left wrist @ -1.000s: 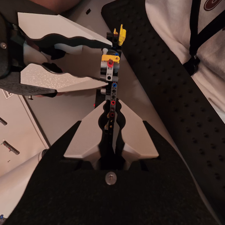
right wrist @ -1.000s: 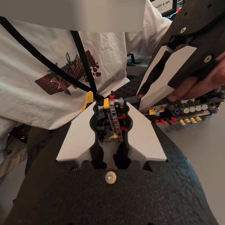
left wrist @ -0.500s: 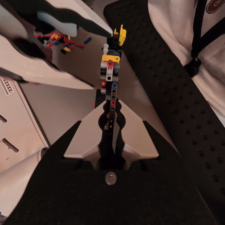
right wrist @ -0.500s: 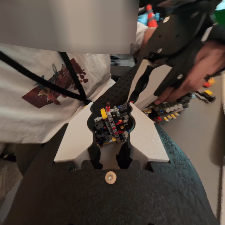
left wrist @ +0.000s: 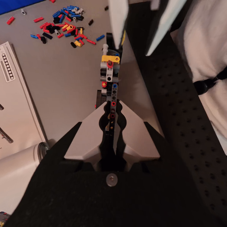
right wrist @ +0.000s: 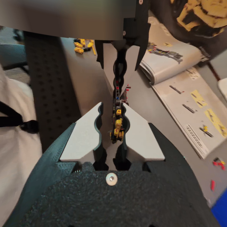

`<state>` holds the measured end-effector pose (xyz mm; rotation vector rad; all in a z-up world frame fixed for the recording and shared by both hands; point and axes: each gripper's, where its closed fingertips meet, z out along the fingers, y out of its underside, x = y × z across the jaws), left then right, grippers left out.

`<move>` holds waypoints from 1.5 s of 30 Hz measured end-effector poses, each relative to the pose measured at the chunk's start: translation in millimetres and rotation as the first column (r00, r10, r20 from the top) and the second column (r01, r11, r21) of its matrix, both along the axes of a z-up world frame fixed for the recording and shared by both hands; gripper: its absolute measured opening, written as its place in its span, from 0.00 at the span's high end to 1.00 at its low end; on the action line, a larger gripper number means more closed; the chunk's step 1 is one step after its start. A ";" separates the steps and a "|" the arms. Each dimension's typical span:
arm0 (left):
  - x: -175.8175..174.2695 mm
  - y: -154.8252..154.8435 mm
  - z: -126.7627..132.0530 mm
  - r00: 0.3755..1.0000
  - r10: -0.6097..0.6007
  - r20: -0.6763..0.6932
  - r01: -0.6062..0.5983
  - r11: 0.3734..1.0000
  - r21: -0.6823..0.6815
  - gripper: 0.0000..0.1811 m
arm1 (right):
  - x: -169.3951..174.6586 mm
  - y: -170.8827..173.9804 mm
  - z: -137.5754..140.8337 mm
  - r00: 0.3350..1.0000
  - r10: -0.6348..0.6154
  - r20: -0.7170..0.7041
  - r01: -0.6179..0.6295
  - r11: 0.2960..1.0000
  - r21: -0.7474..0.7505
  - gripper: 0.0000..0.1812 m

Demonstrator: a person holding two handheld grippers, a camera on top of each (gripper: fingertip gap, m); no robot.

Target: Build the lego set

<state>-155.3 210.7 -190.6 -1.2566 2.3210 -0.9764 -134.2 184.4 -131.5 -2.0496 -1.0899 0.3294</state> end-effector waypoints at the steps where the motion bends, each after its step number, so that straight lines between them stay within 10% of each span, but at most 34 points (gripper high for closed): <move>1: 0.5 -0.2 0.0 1.000 0.005 -0.009 -0.005 1.000 -0.009 0.96 | -2.2 -2.6 -1.0 0.998 -0.040 0.045 0.038 0.998 0.044 0.85; 8: 7.6 -0.4 -0.1 0.997 0.031 -0.066 -0.037 0.996 -0.085 0.96 | 23.2 6.2 -30.8 0.759 -0.306 0.575 0.023 0.895 0.446 0.81; 17: 12.1 3.4 -1.3 0.998 0.039 -0.057 -0.045 0.994 -0.096 0.96 | 31.3 16.5 -34.5 0.561 -0.367 0.742 -0.093 0.863 0.497 0.81; 45: 17.8 3.5 -3.1 0.997 0.067 -0.037 -0.069 0.995 -0.071 0.96 | 36.3 17.4 -33.5 0.595 -0.450 0.666 -0.046 0.808 0.588 0.84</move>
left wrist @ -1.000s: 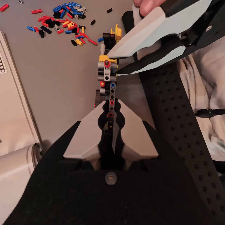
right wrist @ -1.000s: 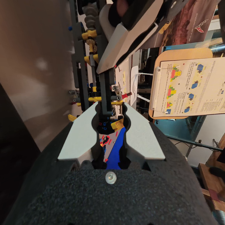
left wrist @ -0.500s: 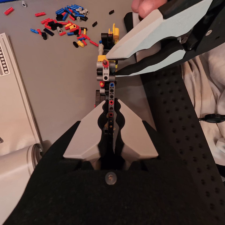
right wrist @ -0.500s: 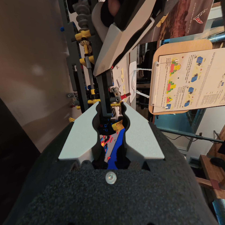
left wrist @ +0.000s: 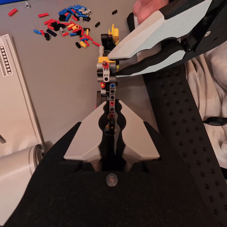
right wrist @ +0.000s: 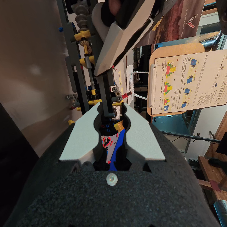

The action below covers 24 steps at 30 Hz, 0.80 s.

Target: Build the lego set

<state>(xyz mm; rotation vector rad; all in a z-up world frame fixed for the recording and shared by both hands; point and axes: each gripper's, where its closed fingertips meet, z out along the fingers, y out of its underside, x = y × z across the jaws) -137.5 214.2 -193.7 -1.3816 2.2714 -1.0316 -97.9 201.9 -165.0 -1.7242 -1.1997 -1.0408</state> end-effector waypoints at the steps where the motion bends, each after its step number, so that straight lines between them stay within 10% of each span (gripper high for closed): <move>1: 0.2 0.3 -0.2 1.000 0.001 0.001 -0.001 1.000 0.002 0.96 | 0.3 0.2 -0.3 1.000 -0.001 0.002 0.001 1.000 -0.001 0.84; 12: -0.3 -2.0 0.0 1.000 -0.005 0.007 0.005 1.000 0.007 0.96 | -0.5 -2.8 -1.0 1.000 -0.020 -0.022 0.019 1.000 -0.024 0.86; 17: -1.9 -5.6 0.1 0.999 -0.030 0.027 0.029 0.998 0.049 0.97 | -33.2 -27.0 31.0 0.933 0.100 -0.345 -0.189 0.953 -0.236 0.84; 21: -11.4 -16.1 0.5 0.985 -0.157 0.072 0.148 0.982 0.117 0.97 | -24.0 -40.1 62.5 0.746 0.034 -0.665 -0.467 0.739 -0.486 0.81; 24: -21.1 -27.0 0.4 0.967 -0.240 0.087 0.226 0.963 0.147 0.96 | -21.6 -32.9 72.9 0.460 0.018 -0.888 -0.756 0.533 -0.380 0.83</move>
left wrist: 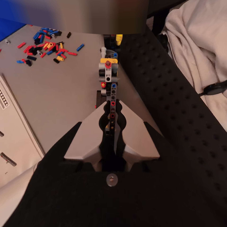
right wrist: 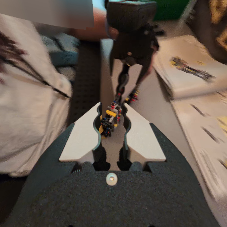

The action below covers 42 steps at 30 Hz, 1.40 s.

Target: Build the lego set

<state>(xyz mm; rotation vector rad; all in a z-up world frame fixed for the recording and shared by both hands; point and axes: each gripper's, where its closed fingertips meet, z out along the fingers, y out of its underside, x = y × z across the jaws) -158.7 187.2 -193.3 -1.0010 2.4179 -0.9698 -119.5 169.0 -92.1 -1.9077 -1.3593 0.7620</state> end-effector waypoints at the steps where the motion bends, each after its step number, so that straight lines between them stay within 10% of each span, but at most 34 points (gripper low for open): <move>1: -1.7 -1.9 0.0 1.000 -0.014 0.007 0.014 1.000 0.008 0.96 | -1.2 -2.0 -4.6 0.985 0.121 -0.120 -0.126 0.992 -0.032 0.83; 4: -4.7 -5.1 -0.2 0.999 -0.034 0.013 0.033 0.999 0.006 0.96 | -8.8 -7.6 -22.7 0.860 0.271 -0.433 -0.345 0.933 -0.100 0.84; 19: -9.0 -9.0 -1.2 0.998 -0.059 0.002 0.059 0.998 -0.001 0.96 | -15.8 -19.5 -57.8 0.600 0.513 -0.614 -0.685 0.725 -0.063 0.80; 42: -10.0 -10.2 -1.9 0.996 -0.089 0.004 0.089 0.996 -0.012 0.96 | -25.9 -20.7 -66.4 0.533 0.650 -0.542 -0.767 0.642 0.016 0.75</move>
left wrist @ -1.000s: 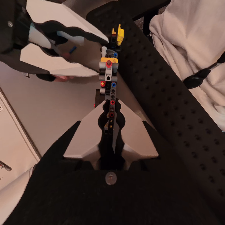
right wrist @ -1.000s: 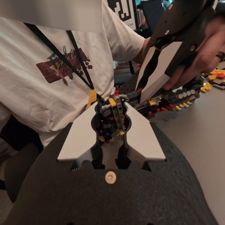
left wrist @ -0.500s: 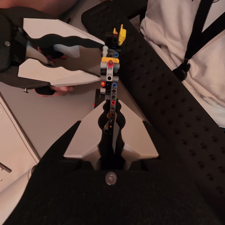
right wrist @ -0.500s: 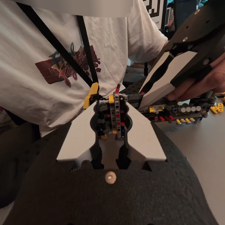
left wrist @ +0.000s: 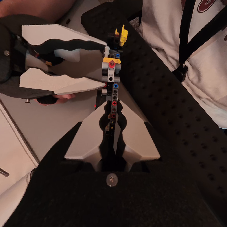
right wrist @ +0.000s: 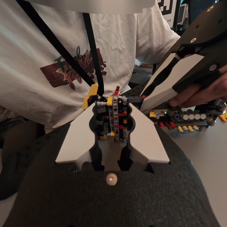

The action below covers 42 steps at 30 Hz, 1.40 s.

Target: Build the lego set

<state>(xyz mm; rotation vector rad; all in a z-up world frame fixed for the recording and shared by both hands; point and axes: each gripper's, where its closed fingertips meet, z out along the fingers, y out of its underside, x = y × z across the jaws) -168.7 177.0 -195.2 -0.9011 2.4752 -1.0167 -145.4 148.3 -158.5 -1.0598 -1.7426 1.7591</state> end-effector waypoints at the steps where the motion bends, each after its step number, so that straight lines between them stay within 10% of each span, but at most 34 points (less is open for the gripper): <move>1: 0.0 -0.2 0.0 1.000 -0.001 0.000 0.001 1.000 0.000 0.96 | -0.8 -0.6 0.0 1.000 0.002 -0.003 -0.002 1.000 0.004 0.74; 42: 1.6 -1.4 -0.5 1.000 0.019 -0.010 -0.019 1.000 0.006 0.96 | 2.6 -3.0 -1.3 0.998 0.006 0.057 -0.005 1.000 -0.015 0.79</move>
